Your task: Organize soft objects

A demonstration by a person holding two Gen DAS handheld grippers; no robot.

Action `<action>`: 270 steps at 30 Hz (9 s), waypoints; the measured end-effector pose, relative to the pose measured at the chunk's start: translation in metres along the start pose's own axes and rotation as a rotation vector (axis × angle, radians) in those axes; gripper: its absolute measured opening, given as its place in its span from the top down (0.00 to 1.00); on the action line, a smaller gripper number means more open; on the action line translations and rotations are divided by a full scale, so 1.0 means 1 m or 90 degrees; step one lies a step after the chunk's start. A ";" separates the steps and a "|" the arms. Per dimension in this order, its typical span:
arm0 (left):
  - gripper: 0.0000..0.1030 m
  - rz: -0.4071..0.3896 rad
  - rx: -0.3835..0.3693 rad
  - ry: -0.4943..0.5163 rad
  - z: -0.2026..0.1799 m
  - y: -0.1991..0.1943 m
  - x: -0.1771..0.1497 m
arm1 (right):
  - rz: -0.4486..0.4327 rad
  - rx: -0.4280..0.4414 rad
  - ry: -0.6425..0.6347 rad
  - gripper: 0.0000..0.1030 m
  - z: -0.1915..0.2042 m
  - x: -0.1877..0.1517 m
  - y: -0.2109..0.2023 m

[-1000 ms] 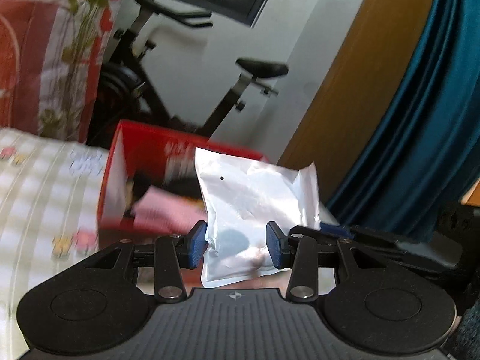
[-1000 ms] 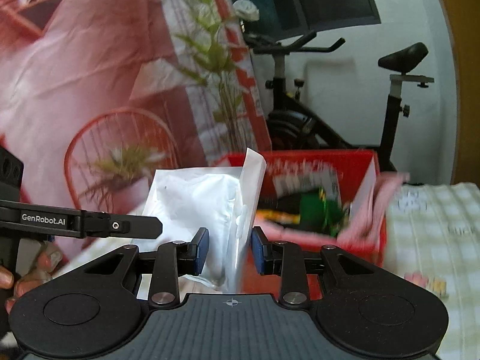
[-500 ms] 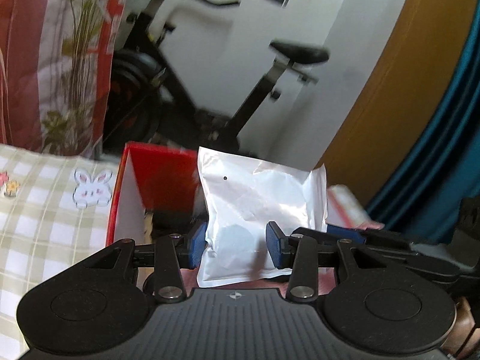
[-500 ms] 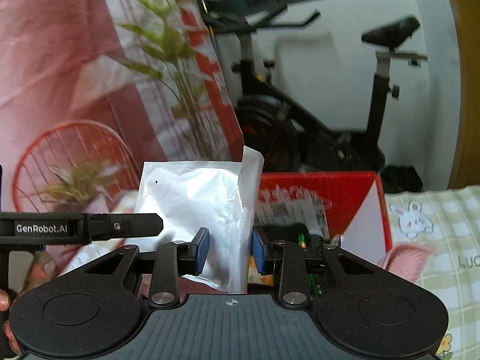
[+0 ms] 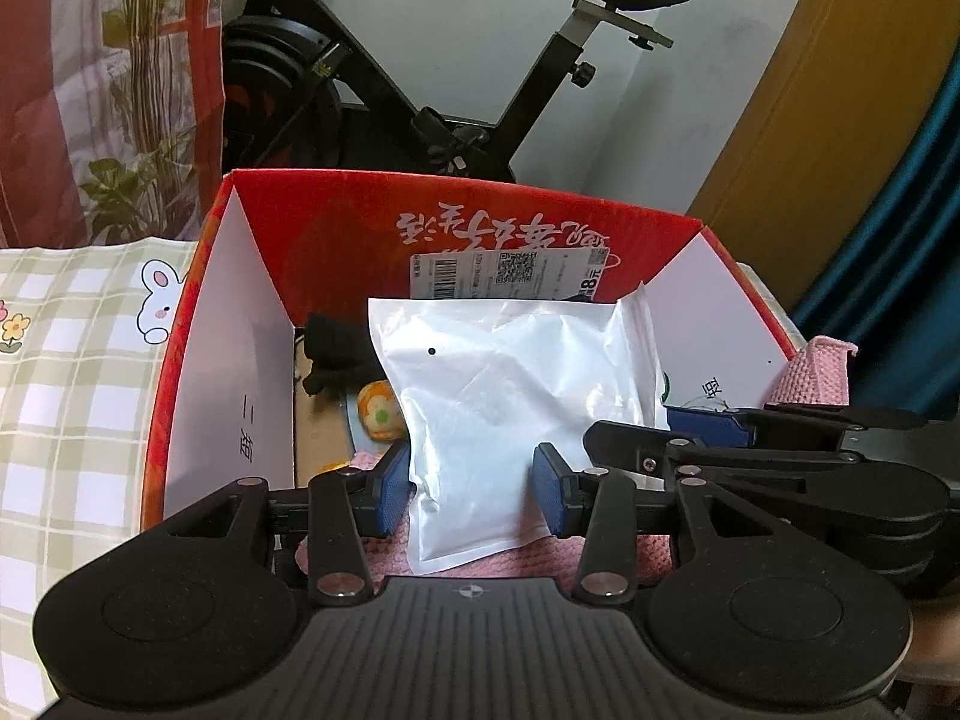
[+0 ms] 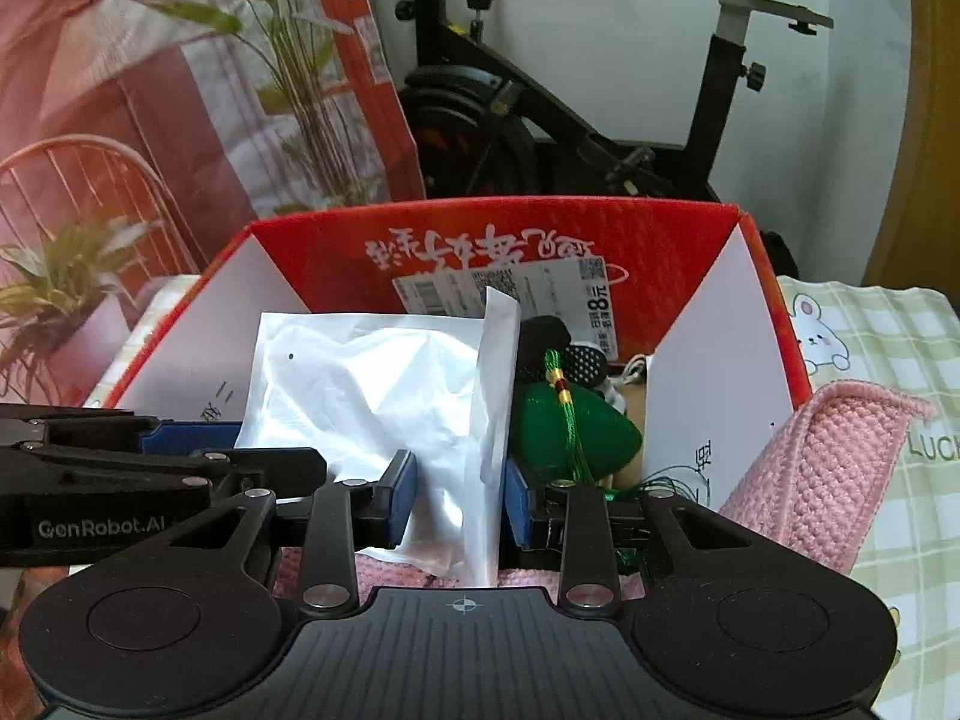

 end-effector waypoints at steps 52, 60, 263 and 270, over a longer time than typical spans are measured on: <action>0.57 -0.021 0.044 -0.069 0.055 -0.078 -0.128 | -0.058 -0.014 0.041 0.48 -0.064 -0.140 -0.122; 0.66 -0.010 0.036 -0.075 0.050 -0.071 -0.134 | -0.053 -0.007 0.111 0.44 -0.067 -0.143 -0.098; 0.00 -0.335 0.225 0.125 -0.108 -0.347 0.017 | -0.321 -0.062 -0.039 0.00 0.045 0.020 -0.385; 0.00 -0.334 0.222 0.125 -0.109 -0.347 0.017 | -0.321 -0.069 -0.042 0.00 0.042 0.021 -0.385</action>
Point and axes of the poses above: each gripper's, at about its wrist camera, not at the fingertips, and y roughly the way its jaws point, z to its left, x to its top, the point moved 1 cm from there along y, roughly the way its jaws point, and after that the axes turned 14 degrees about -z, right-handed, at the moved point
